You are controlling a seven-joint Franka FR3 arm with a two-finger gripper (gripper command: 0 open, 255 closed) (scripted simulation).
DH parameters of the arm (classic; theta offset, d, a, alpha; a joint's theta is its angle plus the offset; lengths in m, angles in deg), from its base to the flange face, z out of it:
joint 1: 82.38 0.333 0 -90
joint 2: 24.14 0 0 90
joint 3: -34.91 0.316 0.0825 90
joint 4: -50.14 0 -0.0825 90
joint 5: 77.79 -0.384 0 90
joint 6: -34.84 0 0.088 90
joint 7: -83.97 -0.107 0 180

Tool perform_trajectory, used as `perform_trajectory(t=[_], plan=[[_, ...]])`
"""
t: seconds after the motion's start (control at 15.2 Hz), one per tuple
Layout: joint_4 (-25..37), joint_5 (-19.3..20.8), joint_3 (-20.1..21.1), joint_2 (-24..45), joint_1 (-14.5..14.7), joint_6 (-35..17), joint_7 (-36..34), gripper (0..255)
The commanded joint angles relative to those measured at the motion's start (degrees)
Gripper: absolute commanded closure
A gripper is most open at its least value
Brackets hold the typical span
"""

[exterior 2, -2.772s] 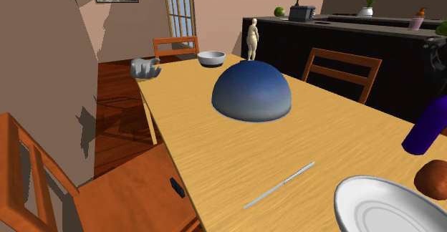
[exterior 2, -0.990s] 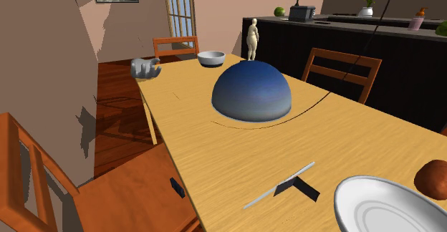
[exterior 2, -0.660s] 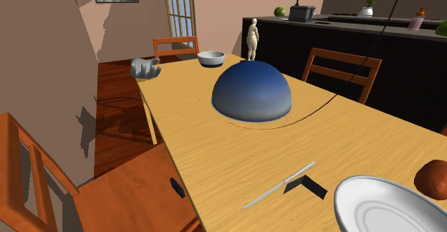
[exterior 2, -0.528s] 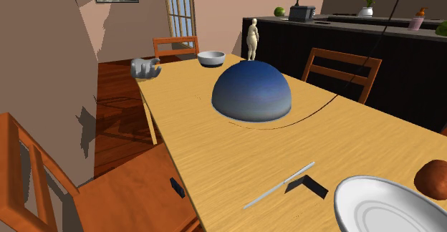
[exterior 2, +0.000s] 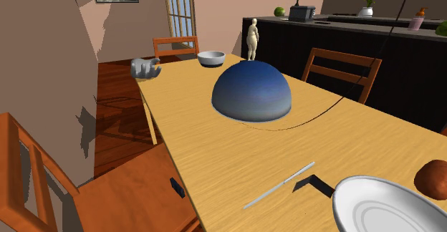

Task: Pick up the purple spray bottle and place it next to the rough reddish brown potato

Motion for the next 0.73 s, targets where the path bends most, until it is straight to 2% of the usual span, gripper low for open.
perform_trajectory(t=[0.0,0.13,0.2,0.53,0.66], plan=[[-0.4,0.0,0.1,0.3,0.1,-0.1,-0.1,255],[-0.4,0.0,0.0,0.3,0.1,-0.1,-0.1,255],[-0.2,0.0,0.0,0.4,0.0,0.0,0.0,0],[-0.4,0.0,0.0,0.3,0.1,-0.1,-0.1,0],[0.0,0.3,-0.1,-2.2,0.0,2.8,-0.2,0]])
